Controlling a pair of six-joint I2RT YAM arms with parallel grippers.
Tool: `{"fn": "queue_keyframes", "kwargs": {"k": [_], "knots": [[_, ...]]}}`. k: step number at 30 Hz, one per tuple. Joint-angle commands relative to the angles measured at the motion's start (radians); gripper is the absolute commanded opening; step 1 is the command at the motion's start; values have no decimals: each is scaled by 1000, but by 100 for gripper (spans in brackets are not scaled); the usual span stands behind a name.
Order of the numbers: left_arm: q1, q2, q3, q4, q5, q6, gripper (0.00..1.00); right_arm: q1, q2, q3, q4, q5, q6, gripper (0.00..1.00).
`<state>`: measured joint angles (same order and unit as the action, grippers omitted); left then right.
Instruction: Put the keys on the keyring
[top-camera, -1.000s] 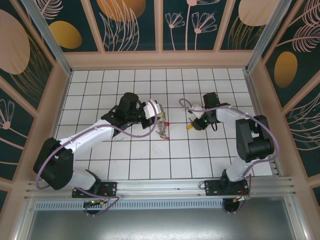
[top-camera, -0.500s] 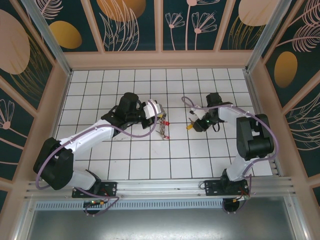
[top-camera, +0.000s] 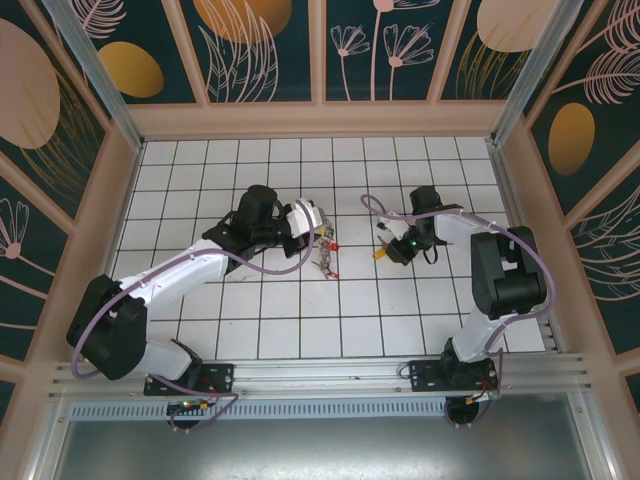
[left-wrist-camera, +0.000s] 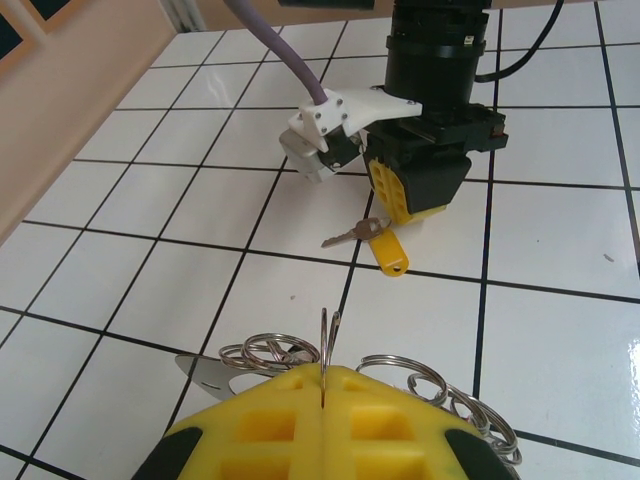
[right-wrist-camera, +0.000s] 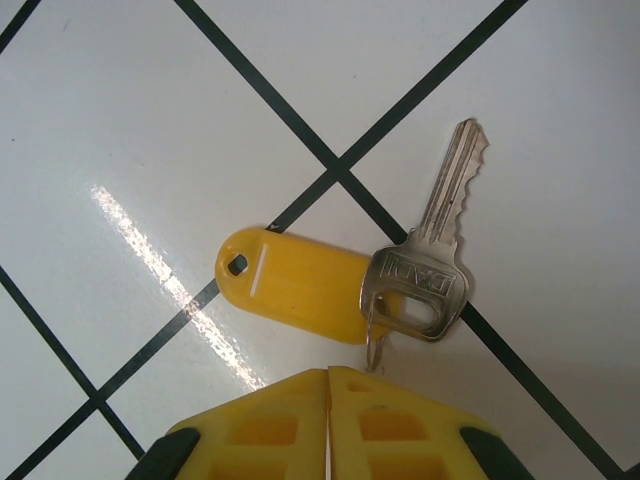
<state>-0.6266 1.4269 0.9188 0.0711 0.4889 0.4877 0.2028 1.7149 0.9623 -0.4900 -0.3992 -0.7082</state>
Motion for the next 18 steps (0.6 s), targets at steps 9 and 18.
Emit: {"fn": "queue_keyframes", "kwargs": {"k": [9, 18], "knots": [[5, 5, 5, 52, 20, -18, 0, 1, 19, 15, 44, -25, -7, 3], [5, 3, 2, 52, 15, -14, 0, 3, 17, 31, 27, -34, -11, 0]]}}
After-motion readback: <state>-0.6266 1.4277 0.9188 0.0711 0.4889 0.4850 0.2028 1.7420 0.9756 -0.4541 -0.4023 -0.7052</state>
